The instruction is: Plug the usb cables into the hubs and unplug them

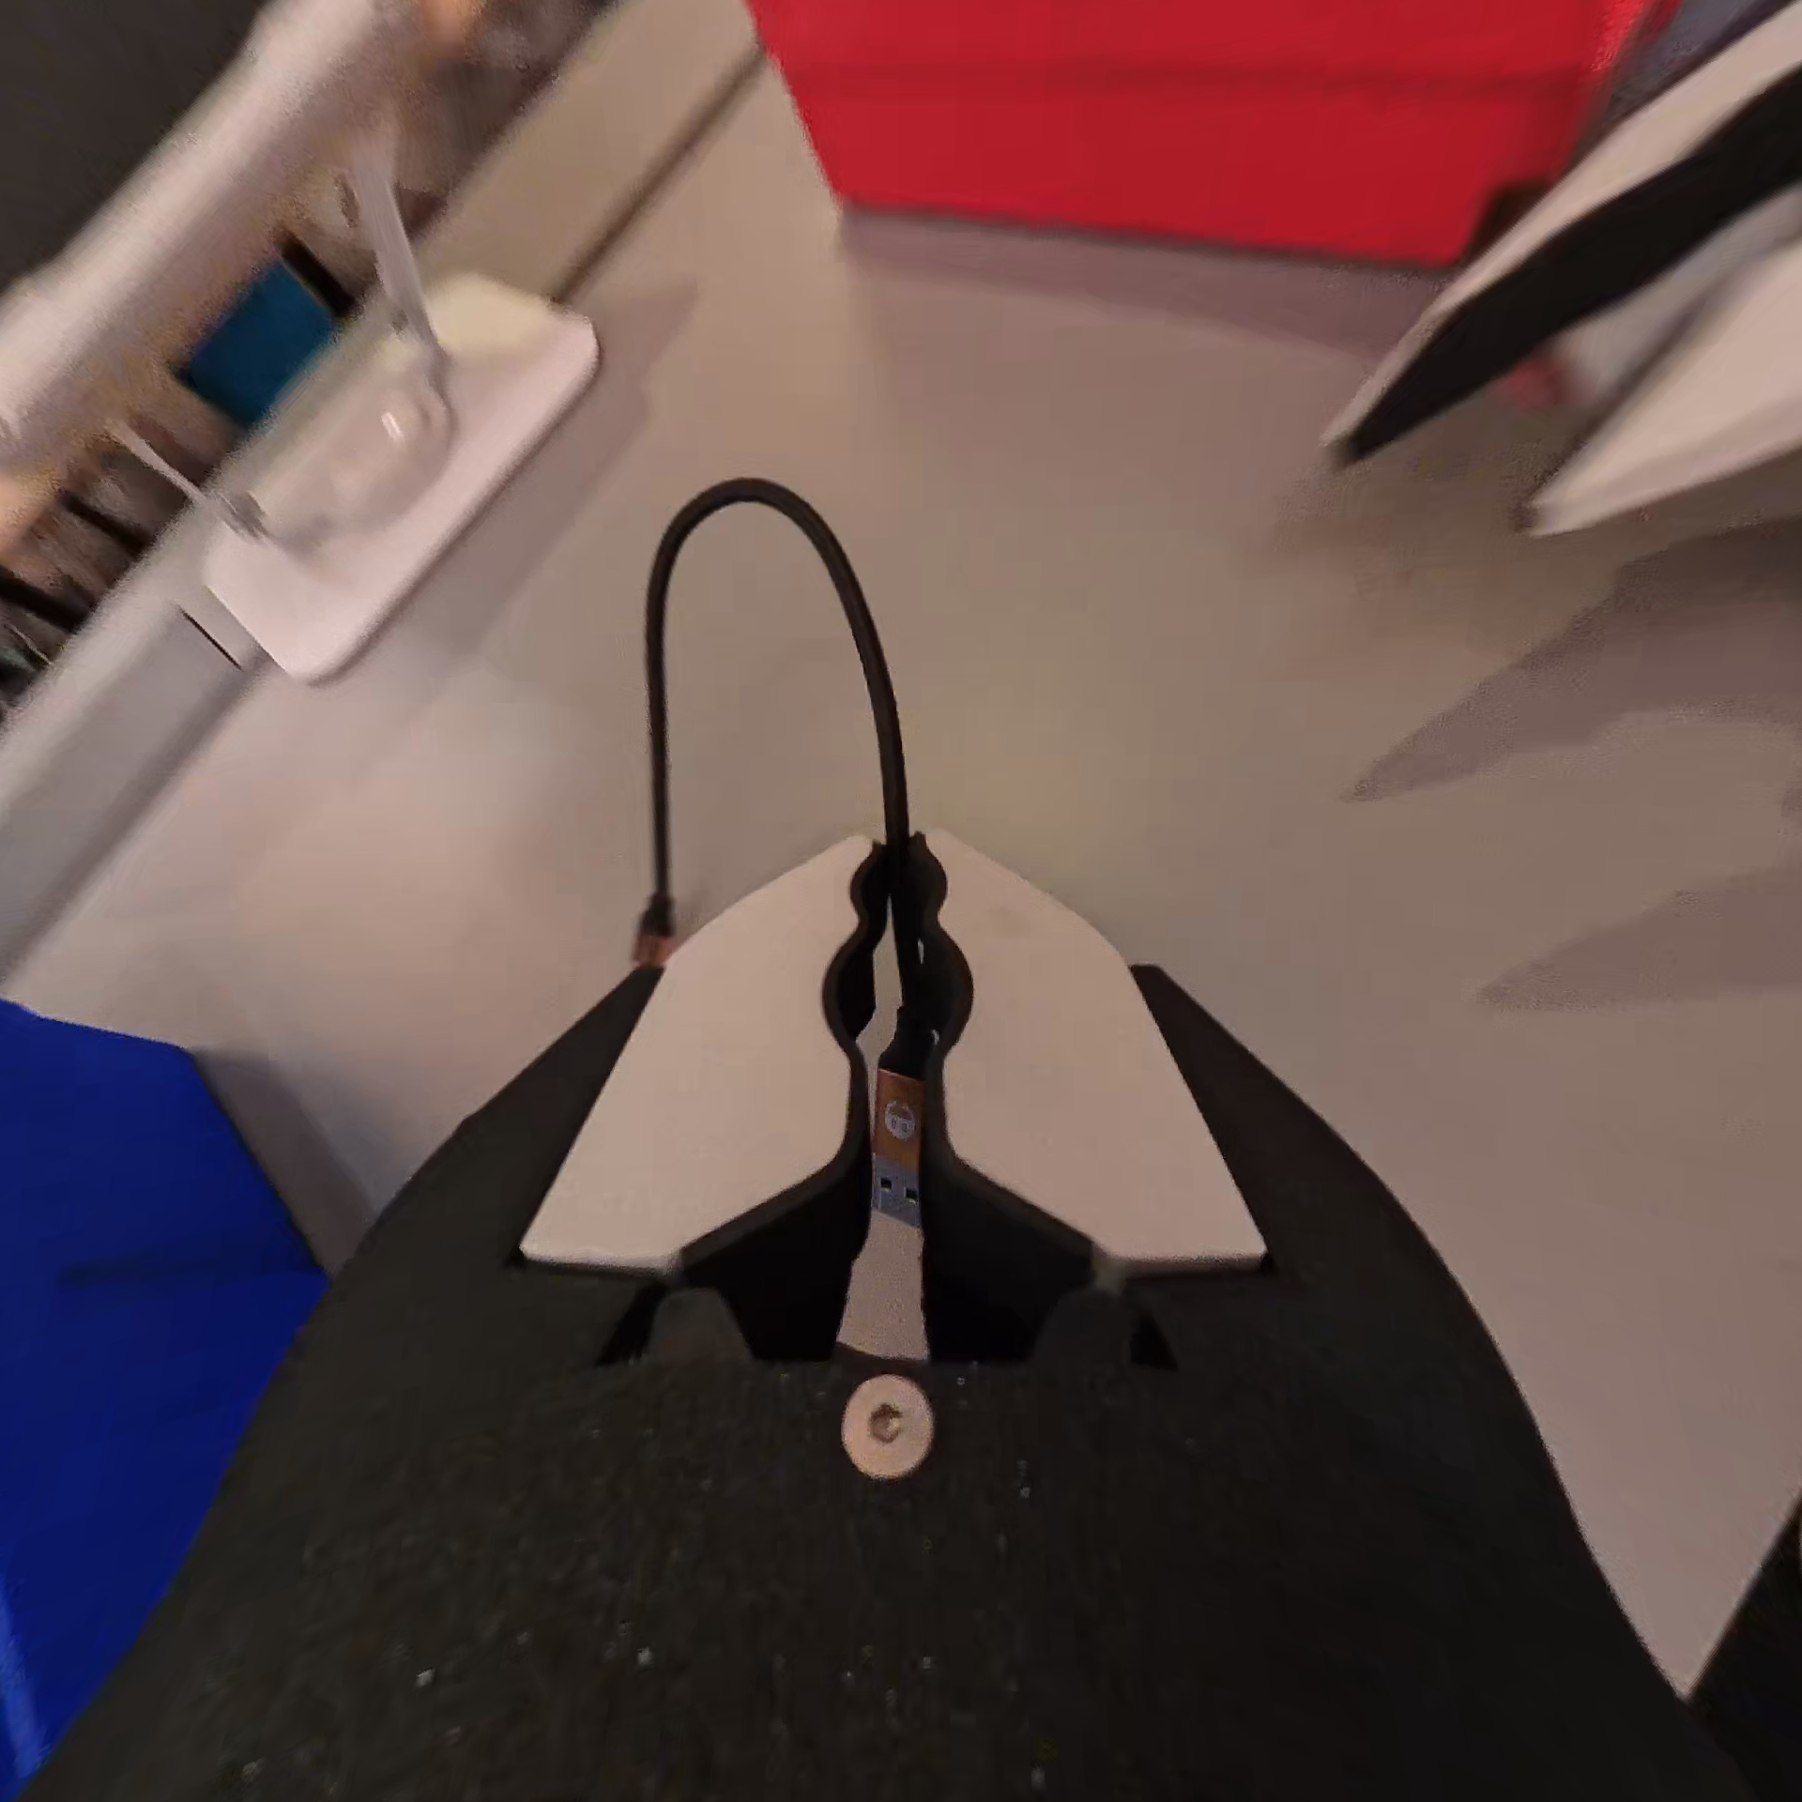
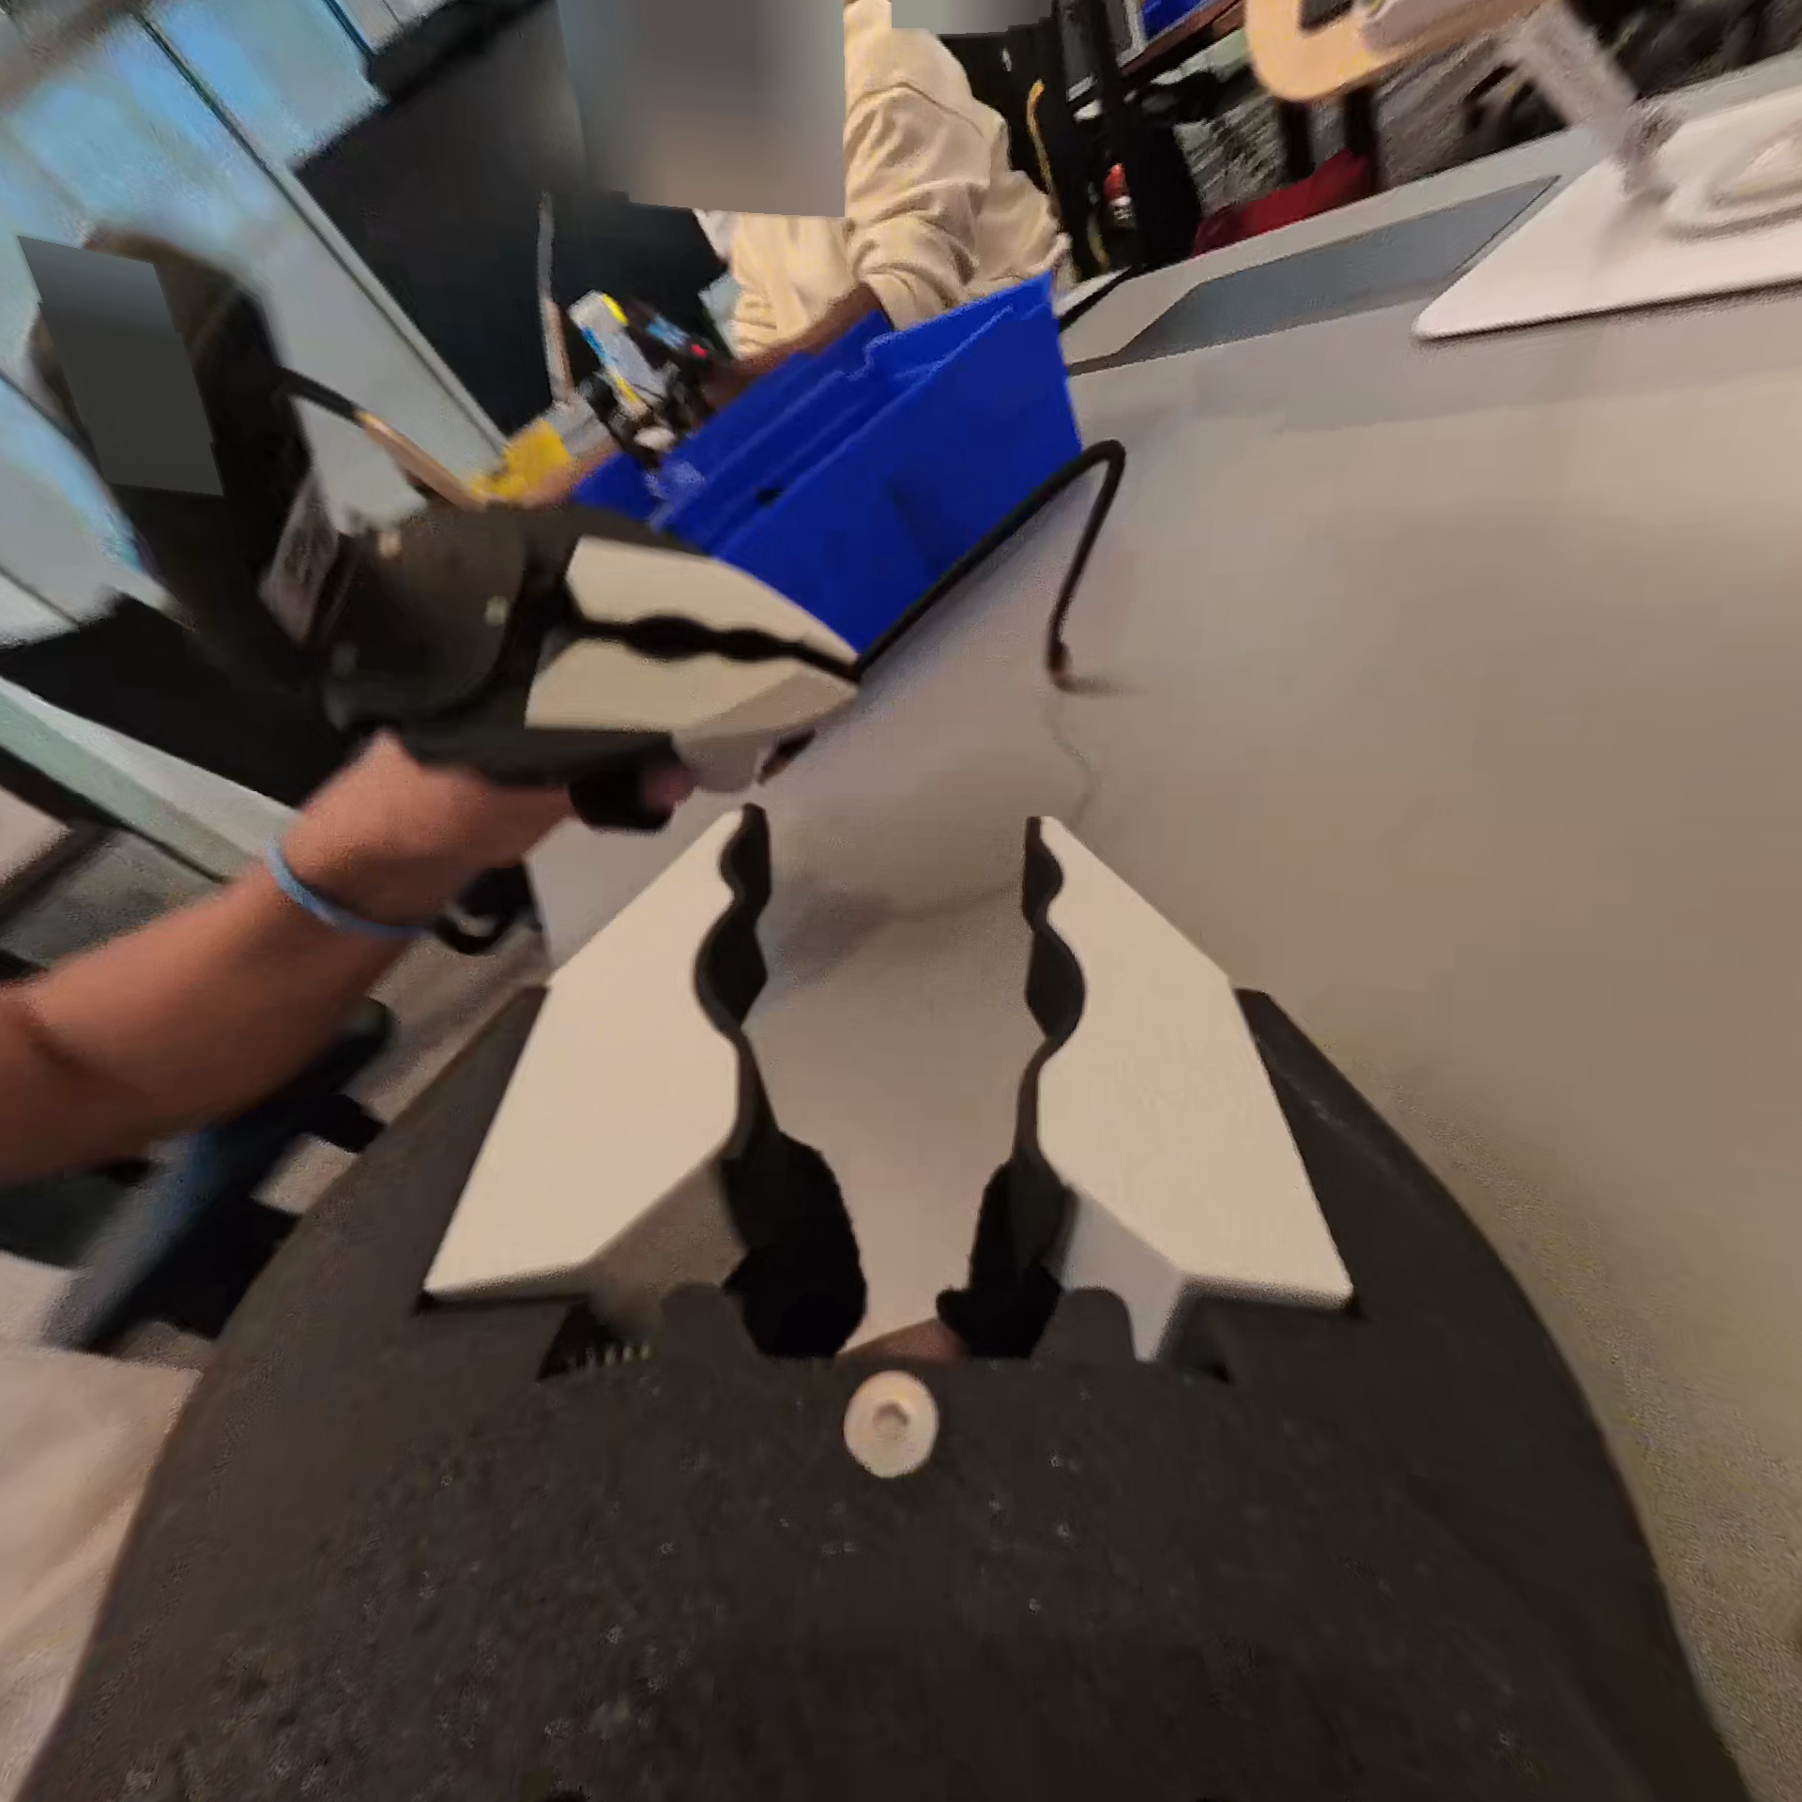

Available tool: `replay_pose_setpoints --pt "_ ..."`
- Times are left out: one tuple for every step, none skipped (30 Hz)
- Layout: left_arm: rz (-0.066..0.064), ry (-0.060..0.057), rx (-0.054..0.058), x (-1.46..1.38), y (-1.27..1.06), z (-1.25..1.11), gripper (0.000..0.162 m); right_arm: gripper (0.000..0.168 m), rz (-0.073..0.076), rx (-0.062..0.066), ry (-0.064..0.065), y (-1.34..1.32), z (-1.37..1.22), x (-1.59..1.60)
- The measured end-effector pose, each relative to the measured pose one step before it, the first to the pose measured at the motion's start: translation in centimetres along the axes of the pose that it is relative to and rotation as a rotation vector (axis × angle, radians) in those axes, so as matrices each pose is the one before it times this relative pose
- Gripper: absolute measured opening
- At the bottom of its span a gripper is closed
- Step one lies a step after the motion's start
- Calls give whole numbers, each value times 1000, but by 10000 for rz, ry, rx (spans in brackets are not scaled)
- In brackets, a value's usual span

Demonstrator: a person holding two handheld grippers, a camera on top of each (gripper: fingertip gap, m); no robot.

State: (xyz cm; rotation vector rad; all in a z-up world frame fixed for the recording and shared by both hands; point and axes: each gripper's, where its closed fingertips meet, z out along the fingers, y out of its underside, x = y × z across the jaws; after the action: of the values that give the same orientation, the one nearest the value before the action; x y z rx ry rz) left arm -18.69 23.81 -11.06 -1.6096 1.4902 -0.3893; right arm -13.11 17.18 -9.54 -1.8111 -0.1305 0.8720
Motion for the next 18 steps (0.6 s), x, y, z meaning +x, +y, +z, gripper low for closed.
replay_pose_setpoints --pt "338 -251 402 682 -815 -719 3 56 582 3 -422 -507 570 -438" --pt "406 -272 292 659 -659 -574 3 60 535 49 -422 -560 553 -516" --pt "424 -242 190 652 -543 -454 3 62 478 193 -299 -718 489 -385" --pt "392 -131 110 732 -437 -335 3 62 358 229 -216 -723 437 -336" --pt "334 -17 24 817 -317 -200 3 59 266 165 -219 -605 344 -385" --pt "253 -73 78 667 -330 -150 3 49 142 56 -175 -344 215 -319" --pt "130 -137 229 462 -490 -178 3 21 -21 -177 45 102 115 67" --pt "10 40 139 575 -355 -113 3 5 -115 -267 241 260 22 436" --pt "-90 132 -51 555 -61 1 3 5 -175 -273 177 319 -59 247" --pt "-198 31 -49 287 24 -10 3 4 -389 -163 162 164 -174 20" --pt "-312 -31 64 161 -25 -132 4 3 -590 -162 222 -20 -326 -121" --pt "-367 -23 74 149 17 -282 14 2 -814 -91 391 -410 -549 -34" --pt "-405 64 31 257 137 -419 30 1 -999 -116 416 -692 -759 -93" --pt "-478 193 8 442 299 -496 35 2 -1132 -191 476 -859 -973 -6" --pt "-563 296 22 562 442 -492 36 2 -1184 -253 658 -999 -1276 393" --pt "-623 281 18 523 622 -442 36 2 -1141 -244 833 -1144 -1655 930" --pt "-631 217 -80 378 887 -339 36 1 -1023 -204 845 -1142 -1916 1326" --pt "-592 206 -160 283 1075 -237 36 1 -778 -233 788 -899 -2044 1683"
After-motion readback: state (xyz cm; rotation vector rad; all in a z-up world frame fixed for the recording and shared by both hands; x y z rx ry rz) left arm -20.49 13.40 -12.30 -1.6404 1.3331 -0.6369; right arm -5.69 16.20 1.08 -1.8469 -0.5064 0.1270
